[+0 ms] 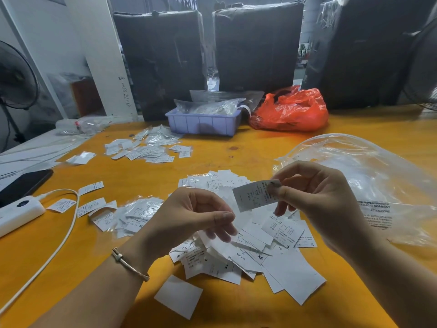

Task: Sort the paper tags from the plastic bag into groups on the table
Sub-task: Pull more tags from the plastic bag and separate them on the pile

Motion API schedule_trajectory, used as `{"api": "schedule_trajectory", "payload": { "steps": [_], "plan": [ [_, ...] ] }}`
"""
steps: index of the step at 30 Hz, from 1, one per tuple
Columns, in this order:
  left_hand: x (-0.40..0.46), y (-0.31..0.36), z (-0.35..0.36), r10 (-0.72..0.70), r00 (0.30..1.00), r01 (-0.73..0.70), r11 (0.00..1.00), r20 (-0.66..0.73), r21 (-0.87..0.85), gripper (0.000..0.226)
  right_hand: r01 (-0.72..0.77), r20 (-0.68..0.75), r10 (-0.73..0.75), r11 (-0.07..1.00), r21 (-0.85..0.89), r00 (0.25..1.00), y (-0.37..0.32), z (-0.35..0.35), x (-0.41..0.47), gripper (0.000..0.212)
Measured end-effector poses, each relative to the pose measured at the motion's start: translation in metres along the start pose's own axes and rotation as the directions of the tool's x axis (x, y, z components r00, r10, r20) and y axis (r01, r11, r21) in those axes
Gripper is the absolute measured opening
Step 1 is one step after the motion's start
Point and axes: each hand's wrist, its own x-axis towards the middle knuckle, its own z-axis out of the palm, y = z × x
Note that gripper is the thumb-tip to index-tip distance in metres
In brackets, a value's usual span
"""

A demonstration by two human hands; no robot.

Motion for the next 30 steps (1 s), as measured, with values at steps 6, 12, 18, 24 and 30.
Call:
{"api": "schedule_trajectory", "payload": {
  "steps": [6, 12, 18, 24, 30],
  "plan": [
    [0.0000, 0.0007, -0.0002, -0.001, 1.000, 0.001, 1.000, -0.002, -0.002, 0.015, -0.009, 0.093, 0.008, 1.000, 0.015, 0.996, 0.0005, 0.0019, -0.0004, 0.008],
    [0.0003, 0.0012, 0.0007, 0.000, 1.000, 0.000, 1.000, -0.002, -0.003, 0.013, 0.004, 0.128, -0.007, 1.000, 0.022, 0.992, -0.0013, 0.0016, -0.0019, 0.007],
    [0.0003, -0.0006, 0.0000, -0.005, 1.000, 0.005, 1.000, 0.009, 0.003, 0.018, -0.054, 0.283, 0.059, 0.998, -0.024, 0.957, 0.0023, 0.0051, -0.0023, 0.011],
    [0.0013, -0.0008, -0.0004, -0.003, 1.000, 0.003, 1.000, -0.003, -0.010, 0.019, -0.037, 0.236, 0.032, 0.999, 0.013, 0.971, 0.0013, 0.0031, -0.0017, 0.012],
    [0.0004, -0.0002, -0.0001, 0.023, 1.000, -0.023, 1.000, -0.018, 0.004, 0.013, 0.039, -0.012, -0.039, 0.999, -0.014, 0.999, 0.0000, 0.0019, 0.0003, 0.004]
  ]
}}
